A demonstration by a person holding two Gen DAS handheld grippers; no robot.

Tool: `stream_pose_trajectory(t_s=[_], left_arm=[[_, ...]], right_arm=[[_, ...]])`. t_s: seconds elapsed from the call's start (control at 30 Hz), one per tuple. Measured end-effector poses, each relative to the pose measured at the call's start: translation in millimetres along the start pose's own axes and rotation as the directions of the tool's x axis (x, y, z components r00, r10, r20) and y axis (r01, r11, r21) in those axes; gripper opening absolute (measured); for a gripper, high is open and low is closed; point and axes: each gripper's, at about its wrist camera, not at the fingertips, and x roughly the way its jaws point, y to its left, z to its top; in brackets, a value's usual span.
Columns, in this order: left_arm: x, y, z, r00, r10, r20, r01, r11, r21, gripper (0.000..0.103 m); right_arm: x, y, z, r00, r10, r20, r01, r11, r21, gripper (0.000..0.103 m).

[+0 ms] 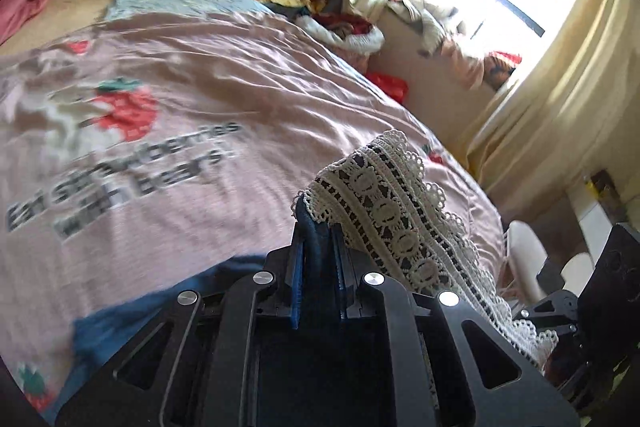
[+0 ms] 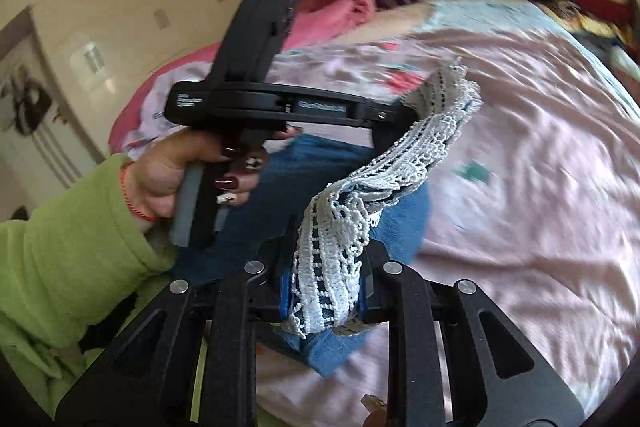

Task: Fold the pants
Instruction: 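Fold the lace strip over the denim with the left tool, open the right tool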

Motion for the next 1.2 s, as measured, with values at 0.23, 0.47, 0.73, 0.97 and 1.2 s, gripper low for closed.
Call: stream_pose_trajectory(t_s=[0.23, 0.47, 0.73, 0.97, 1.2], left_arm=[[-46.5, 47.3, -40.4, 0.997, 0.071, 0.039, -0.065, 0.989, -0.133, 0.023], [-122.4, 106.7, -97.8, 0.973, 0.166, 0.161, -0.096, 0.923, -0.373, 0.037], [-149.8, 129.4, -127.4, 0.968, 0.131, 0.214, -0.01, 0.873, -0.487, 0.049], [-125.8, 123.7, -111.7, 0.979, 0.174, 0.11, -0.108, 0.89, -0.443, 0.064], [-106.7, 127.5, -103.8, 0.976, 0.21, 0.062, -0.159, 0.875, -0.458, 0.054]], right_arm=[[49.2, 51.5, 2.2, 0.994, 0.032, -0.105, -0.044, 0.992, -0.115, 0.016], [87.8, 102.8, -11.5, 0.975, 0.034, -0.219, -0.089, 0.964, -0.249, 0.016], [113.0, 139.0, -33.5, 0.946, 0.086, -0.313, -0.185, 0.935, -0.304, 0.038], [64.1, 97.0, -2.4, 0.985, 0.078, -0.154, -0.112, 0.968, -0.224, 0.044], [76.4, 1.4, 44.4, 0.989, -0.111, -0.095, 0.105, 0.992, -0.065, 0.044]])
